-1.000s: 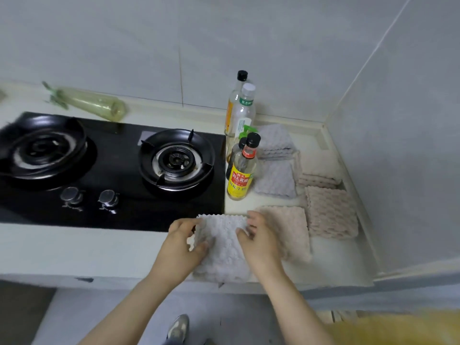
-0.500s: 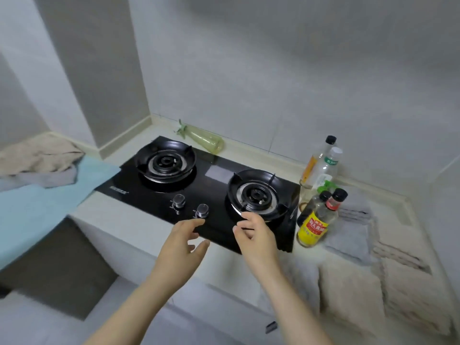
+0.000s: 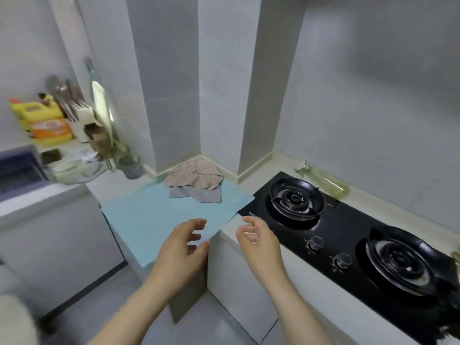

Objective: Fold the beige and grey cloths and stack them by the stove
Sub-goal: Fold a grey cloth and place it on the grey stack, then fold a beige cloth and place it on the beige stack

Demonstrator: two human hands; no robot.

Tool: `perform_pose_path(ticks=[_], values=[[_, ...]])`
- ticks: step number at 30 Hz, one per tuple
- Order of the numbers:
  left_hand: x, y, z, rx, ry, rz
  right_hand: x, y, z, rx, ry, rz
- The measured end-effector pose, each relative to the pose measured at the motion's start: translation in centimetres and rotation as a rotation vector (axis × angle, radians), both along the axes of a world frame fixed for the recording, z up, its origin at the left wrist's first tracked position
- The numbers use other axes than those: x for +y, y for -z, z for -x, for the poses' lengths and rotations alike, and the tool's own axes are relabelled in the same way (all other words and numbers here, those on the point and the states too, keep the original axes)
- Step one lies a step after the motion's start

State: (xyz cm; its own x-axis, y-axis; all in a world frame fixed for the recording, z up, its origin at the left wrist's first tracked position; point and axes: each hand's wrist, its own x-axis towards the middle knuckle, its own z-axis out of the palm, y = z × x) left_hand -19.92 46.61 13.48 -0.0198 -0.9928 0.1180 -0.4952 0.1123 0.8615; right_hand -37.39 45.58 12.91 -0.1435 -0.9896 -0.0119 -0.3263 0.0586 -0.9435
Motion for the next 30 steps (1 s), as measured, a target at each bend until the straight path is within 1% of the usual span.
perform_pose_path(ticks=[5,9,18,26,30], values=[[-3.3,0.2,-5.8,0.013,-0.046,-0.006,-3.8,0.2,-5.7,0.021,-0.044,-0.024],[-7.1,0.5,-8.5,0.023,-0.063,0.000,-8.4,0.6,-8.4,0.040,-0.046,-0.026],[-17.9,-0.3,-13.6,-0.033,-0.093,0.008,-20.0,1.0,-12.6,0.012,-0.055,-0.022],[-27.2,1.4,-17.0,-0.031,-0.022,-0.005,-27.7,2.2,-15.4,0.035,0.042,-0.052],[-33.1,2.9,-19.4,-0.043,0.074,-0.020,-31.4,3.5,-17.2,0.034,0.152,-0.058]])
